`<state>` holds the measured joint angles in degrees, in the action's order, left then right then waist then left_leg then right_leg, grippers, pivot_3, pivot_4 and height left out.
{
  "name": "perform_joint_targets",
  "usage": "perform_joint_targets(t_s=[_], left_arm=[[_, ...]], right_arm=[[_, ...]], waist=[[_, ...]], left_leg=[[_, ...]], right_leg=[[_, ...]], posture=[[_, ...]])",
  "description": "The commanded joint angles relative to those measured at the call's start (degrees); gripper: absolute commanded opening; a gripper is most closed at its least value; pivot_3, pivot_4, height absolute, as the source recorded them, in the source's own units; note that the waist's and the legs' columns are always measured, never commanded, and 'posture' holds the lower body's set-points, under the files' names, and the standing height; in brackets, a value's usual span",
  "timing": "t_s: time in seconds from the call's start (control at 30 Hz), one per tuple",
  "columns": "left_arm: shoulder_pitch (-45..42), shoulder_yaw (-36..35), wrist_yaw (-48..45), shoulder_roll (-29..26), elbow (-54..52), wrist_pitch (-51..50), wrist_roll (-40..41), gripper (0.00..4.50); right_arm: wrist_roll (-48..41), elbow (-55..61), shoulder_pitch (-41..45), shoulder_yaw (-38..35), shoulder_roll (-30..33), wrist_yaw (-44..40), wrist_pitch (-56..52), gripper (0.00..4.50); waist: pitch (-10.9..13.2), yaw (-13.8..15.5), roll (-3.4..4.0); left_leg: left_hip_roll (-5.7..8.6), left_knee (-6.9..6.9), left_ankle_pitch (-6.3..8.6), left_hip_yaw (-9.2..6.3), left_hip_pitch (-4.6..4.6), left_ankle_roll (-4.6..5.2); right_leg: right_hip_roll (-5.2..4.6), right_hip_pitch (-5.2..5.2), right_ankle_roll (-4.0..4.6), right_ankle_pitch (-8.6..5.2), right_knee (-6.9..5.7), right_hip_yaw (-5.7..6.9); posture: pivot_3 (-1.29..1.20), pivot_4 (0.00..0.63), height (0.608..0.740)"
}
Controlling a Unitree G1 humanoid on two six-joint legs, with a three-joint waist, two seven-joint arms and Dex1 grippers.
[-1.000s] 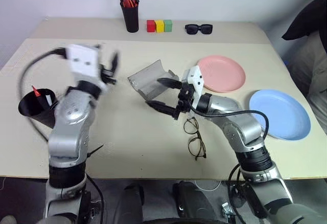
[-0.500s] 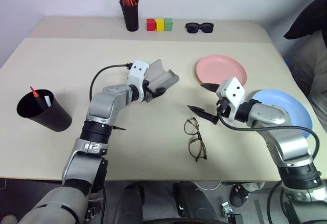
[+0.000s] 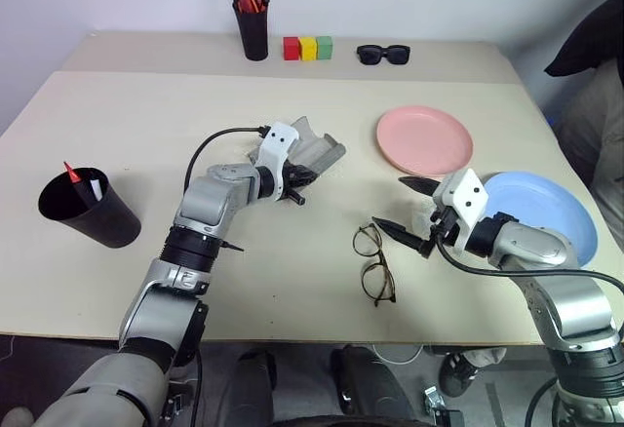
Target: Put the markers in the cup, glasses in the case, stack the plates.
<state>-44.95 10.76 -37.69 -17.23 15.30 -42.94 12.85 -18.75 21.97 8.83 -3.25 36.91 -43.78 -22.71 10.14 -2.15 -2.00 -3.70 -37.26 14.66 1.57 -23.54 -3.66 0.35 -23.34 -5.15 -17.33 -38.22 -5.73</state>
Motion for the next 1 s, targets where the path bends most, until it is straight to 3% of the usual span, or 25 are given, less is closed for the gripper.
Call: perform_joint_targets(t_s=[0.03,0.23,0.3,0.83,0.93,1.0], left_arm=[[1.7,2.6,-5.3,-3.5,-5.5,5.5,-1.5,0.20],[10.1,6.9,-22.5,-15.8,-18.0,23.2,-2.7,0.20],[11.6,7.8,-25.8,-19.0,-19.1,24.8,-3.3,0.20],[8.5,4.8,-23.5,-14.5,-12.1,25.0,-4.4,0.20],[7.4,-1.3,-21.5,-11.9,-13.2,17.9,2.7,1.04],[6.7,-3.4,-20.1,-11.2,-13.3,15.8,4.1,2.01]], right_arm=[[-0.2,0.0,0.1,-1.1,0.4,-0.2,1.5,4.50],[-0.8,0.5,0.7,0.2,0.6,-1.3,0.0,4.50],[-1.1,0.7,1.0,0.5,0.7,-1.6,-0.7,4.50],[-1.8,2.0,0.5,0.0,1.0,-2.1,-3.4,4.50],[-2.0,2.6,0.4,0.0,0.9,-1.8,-4.0,4.50],[-2.1,3.0,0.4,0.2,0.8,-1.5,-4.6,4.50]], waist=[[0.0,-0.2,0.01],[0.0,-0.1,0.05],[0.0,0.2,0.06],[0.0,1.3,0.07],[0.0,1.3,0.07],[0.0,1.3,0.07]], left_leg=[[0.00,0.02,0.00,0.00,0.01,0.00],[-0.03,0.08,-0.01,0.03,0.04,-0.01],[-0.03,0.04,-0.01,0.04,0.04,-0.01],[-0.03,-0.23,0.07,0.05,0.04,0.13],[-0.03,-0.26,0.07,0.04,0.03,0.13],[-0.03,-0.30,0.07,0.03,0.02,0.14]], right_leg=[[0.00,0.00,0.00,0.00,-0.01,0.00],[0.00,-0.02,0.02,-0.01,-0.04,-0.02],[-0.01,0.01,0.02,-0.01,-0.02,-0.02],[0.01,0.10,0.01,-0.01,-0.05,-0.02],[0.01,0.10,0.01,-0.01,-0.08,-0.02],[0.01,0.10,0.01,-0.01,-0.11,-0.01]], posture=[[0.00,0.150,0.740],[0.00,0.150,0.740],[0.00,0.150,0.740],[0.00,0.150,0.740],[0.00,0.150,0.740],[0.00,0.150,0.740]])
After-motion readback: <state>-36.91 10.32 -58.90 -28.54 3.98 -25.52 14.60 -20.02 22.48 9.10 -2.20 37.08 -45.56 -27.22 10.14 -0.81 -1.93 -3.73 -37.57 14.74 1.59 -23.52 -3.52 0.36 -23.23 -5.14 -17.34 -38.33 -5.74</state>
